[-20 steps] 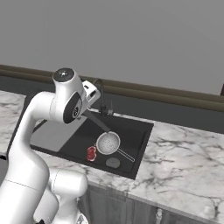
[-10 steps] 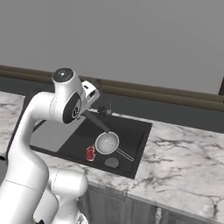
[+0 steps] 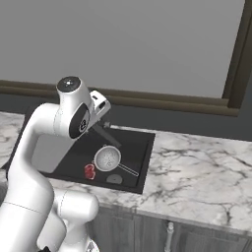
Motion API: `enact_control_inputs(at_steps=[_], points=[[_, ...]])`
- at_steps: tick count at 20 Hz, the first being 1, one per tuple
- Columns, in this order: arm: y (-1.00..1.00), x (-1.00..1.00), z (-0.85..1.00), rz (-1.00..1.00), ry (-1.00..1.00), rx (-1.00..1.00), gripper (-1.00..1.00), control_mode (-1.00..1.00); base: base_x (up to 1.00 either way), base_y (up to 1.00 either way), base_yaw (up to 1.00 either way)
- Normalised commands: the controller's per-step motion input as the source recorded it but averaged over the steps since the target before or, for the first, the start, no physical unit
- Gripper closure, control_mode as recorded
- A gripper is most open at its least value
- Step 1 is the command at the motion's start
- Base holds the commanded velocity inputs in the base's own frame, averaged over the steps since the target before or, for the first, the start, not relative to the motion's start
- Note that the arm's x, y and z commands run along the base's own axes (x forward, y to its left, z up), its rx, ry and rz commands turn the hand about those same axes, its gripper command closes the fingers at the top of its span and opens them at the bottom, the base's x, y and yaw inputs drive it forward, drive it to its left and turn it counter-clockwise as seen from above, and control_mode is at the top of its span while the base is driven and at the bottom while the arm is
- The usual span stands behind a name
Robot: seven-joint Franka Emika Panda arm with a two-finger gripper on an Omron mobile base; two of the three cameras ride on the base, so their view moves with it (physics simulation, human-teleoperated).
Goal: Pick the strainer and strainer and place them in the sink. Then turn on the water.
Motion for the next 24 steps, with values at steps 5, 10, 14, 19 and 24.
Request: enact_control_inputs(at_steps=[5,10,14,19,24], points=[[0.00,0.00,0.00,0.00,0.00,0.00,1.00,1.00,0.46,0.00,-0.22],[0.00,0.00,0.00,0.00,0.00,0.00,1.00,1.00,0.90,0.00,-0.12],[0.00,0.00,0.00,0.00,0.00,0.00,1.00,1.00,0.82,0.00,-0.08],[0.00,0.00,0.00,0.00,0.00,0.00,1.00,1.00,0.68,0.00,-0.06],[0.01,0.17,-0.39,0.00,0.01,0.00,1.00,-1.00,0.08,0.00,0.00]])
